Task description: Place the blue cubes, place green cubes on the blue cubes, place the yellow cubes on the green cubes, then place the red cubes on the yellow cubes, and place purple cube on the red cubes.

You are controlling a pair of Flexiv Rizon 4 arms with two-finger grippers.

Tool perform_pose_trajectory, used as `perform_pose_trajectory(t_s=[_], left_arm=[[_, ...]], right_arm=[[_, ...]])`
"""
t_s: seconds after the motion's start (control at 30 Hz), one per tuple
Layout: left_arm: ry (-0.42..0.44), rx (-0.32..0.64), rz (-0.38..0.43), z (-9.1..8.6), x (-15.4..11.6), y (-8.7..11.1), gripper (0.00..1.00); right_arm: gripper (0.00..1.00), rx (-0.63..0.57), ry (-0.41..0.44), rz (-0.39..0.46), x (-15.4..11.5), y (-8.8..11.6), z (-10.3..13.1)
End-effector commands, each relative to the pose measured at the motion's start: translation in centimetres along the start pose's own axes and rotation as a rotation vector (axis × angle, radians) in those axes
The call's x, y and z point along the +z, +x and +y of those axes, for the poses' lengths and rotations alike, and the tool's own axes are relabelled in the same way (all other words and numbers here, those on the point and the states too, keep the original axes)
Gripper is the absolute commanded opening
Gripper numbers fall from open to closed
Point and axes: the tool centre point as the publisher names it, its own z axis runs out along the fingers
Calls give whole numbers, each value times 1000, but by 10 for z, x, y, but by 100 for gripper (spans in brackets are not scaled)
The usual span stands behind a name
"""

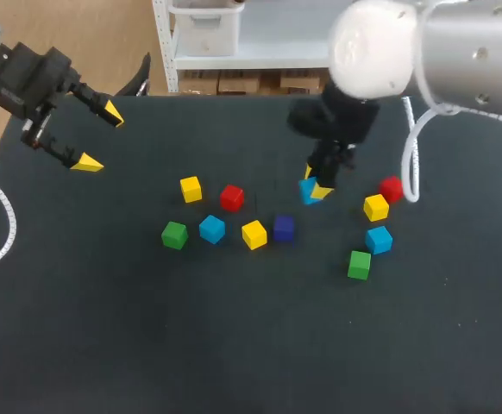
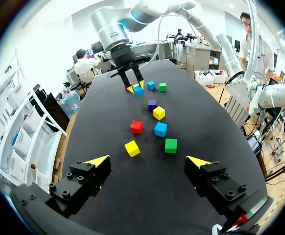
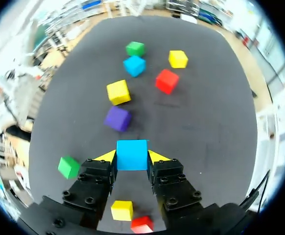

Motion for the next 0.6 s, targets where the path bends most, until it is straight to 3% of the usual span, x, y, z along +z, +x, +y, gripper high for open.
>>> perform_pose_trajectory(t_s=[0.03, 0.27, 0.6], left_arm=[[-2, 3, -1, 0, 0, 1, 100], [-2, 3, -1, 0, 0, 1, 100], [-2, 3, -1, 0, 0, 1, 100]], right_arm=[[0, 169, 103, 30, 13, -6, 6], [0, 202, 92, -23, 32, -17, -8], [0, 203, 89, -33, 47, -25, -16]])
